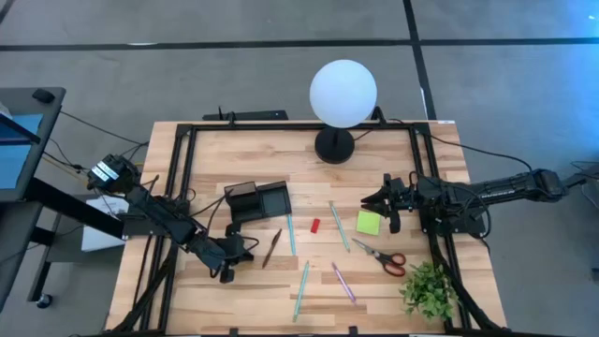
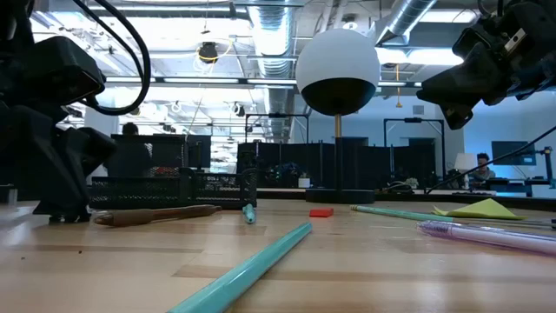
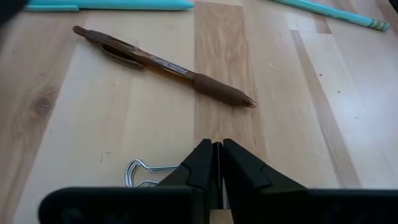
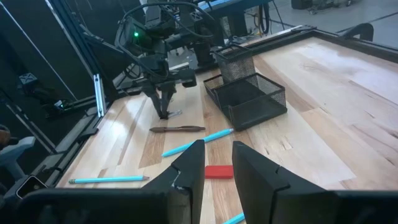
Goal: Pick and place office supplies into organizer
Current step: Put the right black binder clip into the black desk organizer
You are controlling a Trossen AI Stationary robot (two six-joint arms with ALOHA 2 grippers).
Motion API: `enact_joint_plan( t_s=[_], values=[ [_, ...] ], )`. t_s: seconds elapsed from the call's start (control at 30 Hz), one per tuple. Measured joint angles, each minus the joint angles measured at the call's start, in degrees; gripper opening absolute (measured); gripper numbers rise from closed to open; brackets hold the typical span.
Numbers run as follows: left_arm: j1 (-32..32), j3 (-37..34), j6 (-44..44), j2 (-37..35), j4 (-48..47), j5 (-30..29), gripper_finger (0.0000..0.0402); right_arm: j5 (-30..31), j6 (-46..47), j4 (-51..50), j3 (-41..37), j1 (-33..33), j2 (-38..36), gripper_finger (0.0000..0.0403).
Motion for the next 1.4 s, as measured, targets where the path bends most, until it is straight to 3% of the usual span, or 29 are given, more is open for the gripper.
enact_joint_plan(
  t_s=[0.67, 0.83, 1.07, 1.23, 1.4],
  values=[
    [0.0, 0.0, 0.0, -0.1, 0.1, -7.0, 0.0018, 0.0, 0.0, 0.0, 0.0, 0.0, 0.0, 0.0077],
    [0.0, 0.0, 0.4, -3.4, -0.5, -11.9, 0.0018, 0.0, 0.0, 0.0, 0.0, 0.0, 0.0, 0.0077],
    [0.6, 0.0, 2.2, -14.1, -10.2, -29.3, 0.0018, 0.0, 0.0, 0.0, 0.0, 0.0, 0.0, 0.0077],
    [4.6, 0.0, 3.6, -19.6, -18.7, -30.9, 0.0018, 0.0, 0.0, 0.0, 0.0, 0.0, 0.0, 0.0077],
    [10.0, 0.0, 3.2, -20.4, -24.8, -28.3, 0.0018, 0.0, 0.0, 0.0, 0.0, 0.0, 0.0, 0.0077]
  ],
)
